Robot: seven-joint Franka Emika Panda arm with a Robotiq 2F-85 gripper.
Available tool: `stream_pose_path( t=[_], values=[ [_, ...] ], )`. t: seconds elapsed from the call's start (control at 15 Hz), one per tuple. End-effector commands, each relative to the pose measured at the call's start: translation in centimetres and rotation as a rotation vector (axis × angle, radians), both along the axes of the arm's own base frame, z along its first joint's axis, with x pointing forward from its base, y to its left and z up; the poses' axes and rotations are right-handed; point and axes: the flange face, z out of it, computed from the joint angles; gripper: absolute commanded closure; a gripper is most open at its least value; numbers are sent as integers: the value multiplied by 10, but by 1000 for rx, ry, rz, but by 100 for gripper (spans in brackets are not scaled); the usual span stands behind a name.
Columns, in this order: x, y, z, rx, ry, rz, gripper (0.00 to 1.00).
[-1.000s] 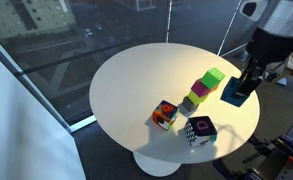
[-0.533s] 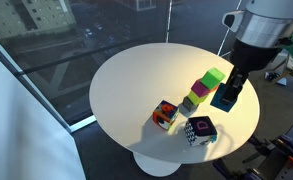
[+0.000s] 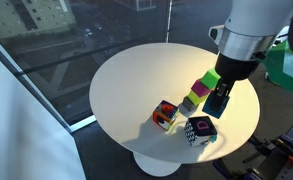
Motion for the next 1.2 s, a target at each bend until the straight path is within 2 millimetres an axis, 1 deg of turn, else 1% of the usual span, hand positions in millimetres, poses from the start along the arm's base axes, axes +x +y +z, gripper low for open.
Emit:
stream_pose_path(
  t=[0.0,0.4,1.13],
  values=[
    [6,10,-9,-7,5,-34,70],
    [3,16,-33,-14,26,-74,70],
    [3,24,-61,25,18,-127,70]
  ],
)
